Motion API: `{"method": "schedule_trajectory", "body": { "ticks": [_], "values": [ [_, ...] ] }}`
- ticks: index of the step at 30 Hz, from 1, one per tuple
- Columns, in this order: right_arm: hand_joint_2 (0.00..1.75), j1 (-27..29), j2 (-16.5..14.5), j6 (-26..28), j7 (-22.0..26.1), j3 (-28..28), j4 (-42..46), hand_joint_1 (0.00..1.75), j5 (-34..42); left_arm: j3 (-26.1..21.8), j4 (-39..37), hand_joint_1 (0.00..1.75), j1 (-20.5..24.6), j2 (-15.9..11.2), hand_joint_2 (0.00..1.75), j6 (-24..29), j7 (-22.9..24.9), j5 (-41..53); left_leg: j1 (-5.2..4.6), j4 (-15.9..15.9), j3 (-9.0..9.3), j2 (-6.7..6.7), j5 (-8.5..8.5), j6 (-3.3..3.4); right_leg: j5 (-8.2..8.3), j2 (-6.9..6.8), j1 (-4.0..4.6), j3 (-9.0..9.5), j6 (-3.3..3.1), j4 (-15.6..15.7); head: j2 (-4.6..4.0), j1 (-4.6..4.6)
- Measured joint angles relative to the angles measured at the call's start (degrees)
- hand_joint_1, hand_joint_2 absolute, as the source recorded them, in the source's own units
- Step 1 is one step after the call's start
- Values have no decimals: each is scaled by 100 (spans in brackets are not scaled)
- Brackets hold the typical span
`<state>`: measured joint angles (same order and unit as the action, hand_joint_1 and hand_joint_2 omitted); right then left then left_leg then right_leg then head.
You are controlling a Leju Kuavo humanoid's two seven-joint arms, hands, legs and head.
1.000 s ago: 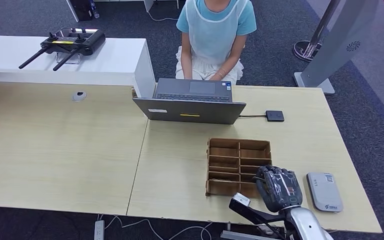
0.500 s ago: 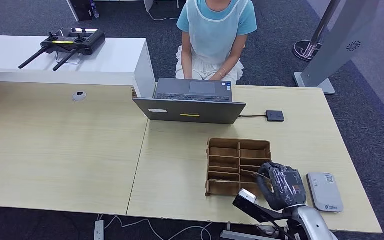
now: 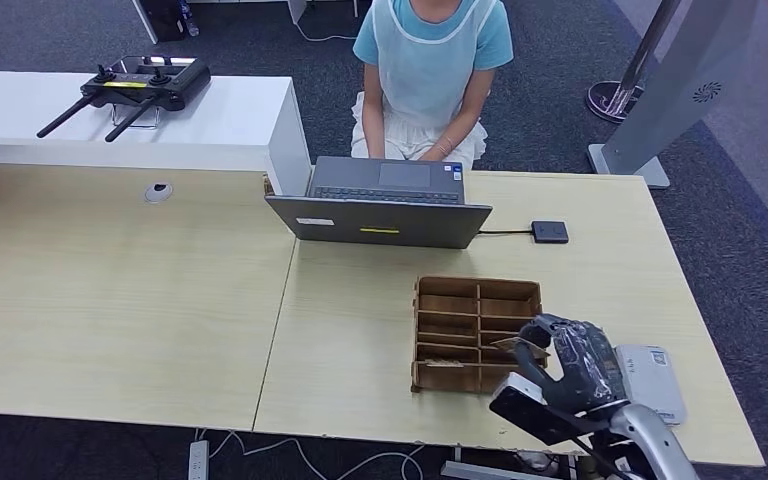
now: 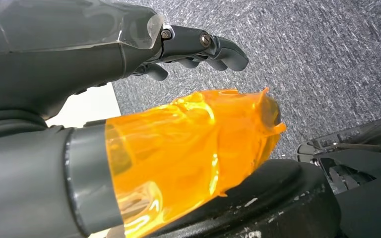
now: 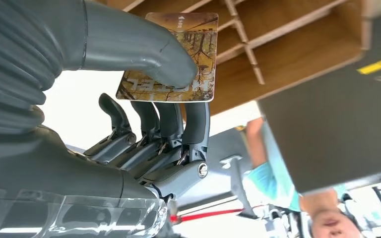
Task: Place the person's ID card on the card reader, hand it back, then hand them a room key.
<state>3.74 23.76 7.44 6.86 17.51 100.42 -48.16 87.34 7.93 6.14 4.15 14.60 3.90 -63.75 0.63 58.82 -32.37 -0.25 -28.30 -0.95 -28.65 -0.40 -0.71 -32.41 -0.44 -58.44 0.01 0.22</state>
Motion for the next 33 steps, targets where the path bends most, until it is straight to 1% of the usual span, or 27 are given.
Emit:
{"method": "schedule_trajectory", "body": {
  "ticks": [4,10,13,18,21,24,27,30,33],
  "values": [
    [175,-145,81,-218,192,-118,140,171,376,0,-2,0,0,0,0,0,-6,38,0,0,0,1,0,0,0,1,0,0,0,0,0,0],
    [175,-579,248,-452,240,-246,208,175,650,0,-2,0,0,0,0,-2,-21,131,0,1,0,1,1,1,5,1,0,1,2,0,0,0],
    [175,-948,365,-612,205,-283,202,175,817,0,-2,0,1,-2,0,-3,-23,184,-1,2,1,2,2,2,6,3,-1,1,1,-1,0,0],
    [175,-1841,558,-880,39,-259,111,175,988,0,-2,0,3,-8,0,-4,-40,296,-2,3,1,5,4,4,8,4,-1,0,0,-3,-1,0],
    [175,-2477,630,-796,-193,-180,-35,175,670,0,-2,0,5,-9,0,-5,-44,421,-1,4,1,4,6,4,10,4,-1,0,0,-5,-1,1],
    [175,-3017,638,-413,-456,-79,-221,175,1,0,-2,0,10,-10,0,-11,-24,600,0,4,1,1,8,3,10,1,-1,0,0,-5,-1,1],
    [175,-3357,635,-110,-608,-3,-380,175,-414,0,-2,0,11,-10,0,-17,-1,801,0,4,-3,-2,8,3,10,-2,-1,0,0,-7,0,0],
    [175,-3702,597,-22,-713,72,-572,175,-676,0,-2,0,15,-11,0,-24,7,951,-1,4,-6,0,7,3,10,0,-1,-1,0,-9,-1,0],
    [175,-4212,501,-99,-807,231,-920,175,-854,0,-2,0,24,-13,0,-39,10,1100,-1,4,-5,2,8,2,11,1,-1,-2,0,-10,0,0]
  ]
}}
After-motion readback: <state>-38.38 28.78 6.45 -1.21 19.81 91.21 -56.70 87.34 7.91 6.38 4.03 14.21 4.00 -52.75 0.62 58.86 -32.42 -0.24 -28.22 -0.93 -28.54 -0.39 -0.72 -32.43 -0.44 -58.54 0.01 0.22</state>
